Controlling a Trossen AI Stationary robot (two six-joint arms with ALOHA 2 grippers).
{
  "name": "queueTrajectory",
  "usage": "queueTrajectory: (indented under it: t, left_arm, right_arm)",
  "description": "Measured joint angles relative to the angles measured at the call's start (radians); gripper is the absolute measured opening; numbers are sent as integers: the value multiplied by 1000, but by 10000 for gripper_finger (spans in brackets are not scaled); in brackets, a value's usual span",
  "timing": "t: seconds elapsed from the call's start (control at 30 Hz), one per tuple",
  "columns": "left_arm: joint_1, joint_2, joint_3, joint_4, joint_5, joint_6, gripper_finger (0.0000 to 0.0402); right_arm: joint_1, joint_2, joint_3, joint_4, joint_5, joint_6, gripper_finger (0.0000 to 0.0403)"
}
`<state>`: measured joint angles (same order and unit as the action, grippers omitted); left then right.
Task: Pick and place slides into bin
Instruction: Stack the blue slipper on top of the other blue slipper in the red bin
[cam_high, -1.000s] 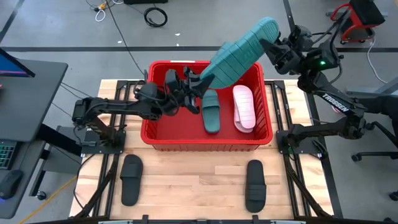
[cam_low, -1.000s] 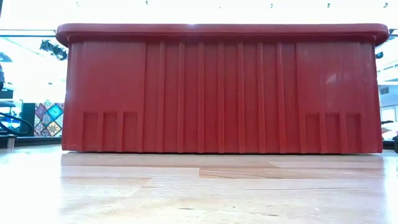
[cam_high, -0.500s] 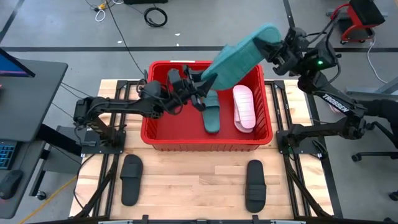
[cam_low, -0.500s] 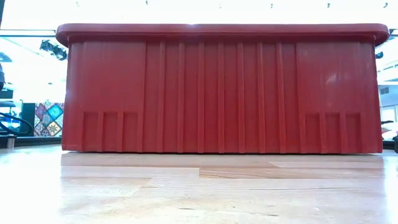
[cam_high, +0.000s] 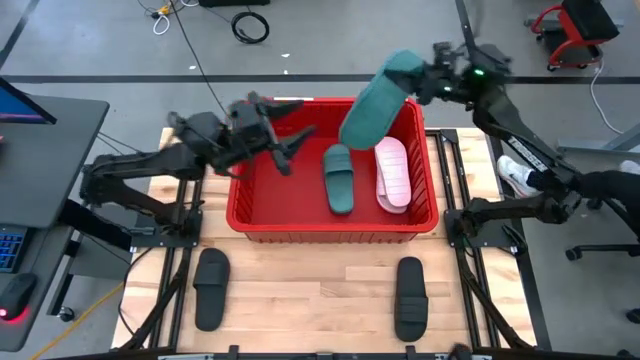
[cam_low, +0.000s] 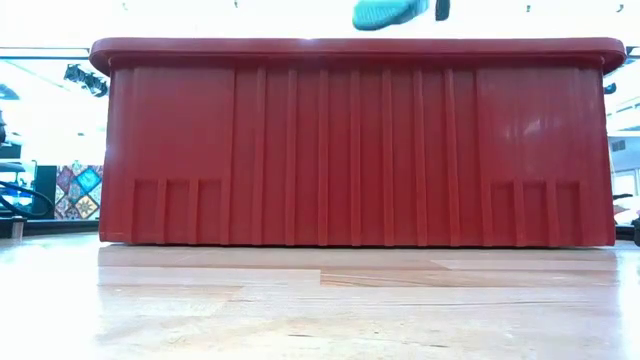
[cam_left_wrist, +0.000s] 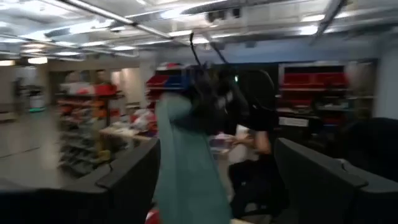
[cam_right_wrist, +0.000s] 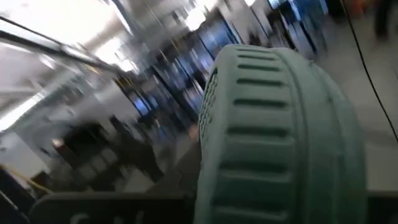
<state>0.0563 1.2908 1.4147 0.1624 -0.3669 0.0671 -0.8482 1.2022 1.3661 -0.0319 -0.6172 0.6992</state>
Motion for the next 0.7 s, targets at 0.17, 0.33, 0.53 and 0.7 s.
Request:
queueTrajectory:
  t: [0.17,0.33,0.53,0.7]
  left_arm:
    - [7,-91,1,-208,-107,-36,318]
    - [30,-108,0,-408,-114,-176,308]
    - [29,-98,-1,-487,-81,-230,299]
    - [30,-101,0,-476,-79,-231,300]
  right_arm:
    - [-37,121,-1,-103,-119,-24,55]
    - [-38,249,-1,-101,-250,-55,55]
    - [-43,345,-1,-198,-273,-140,55]
    - [-37,409,-1,-294,-267,-177,55]
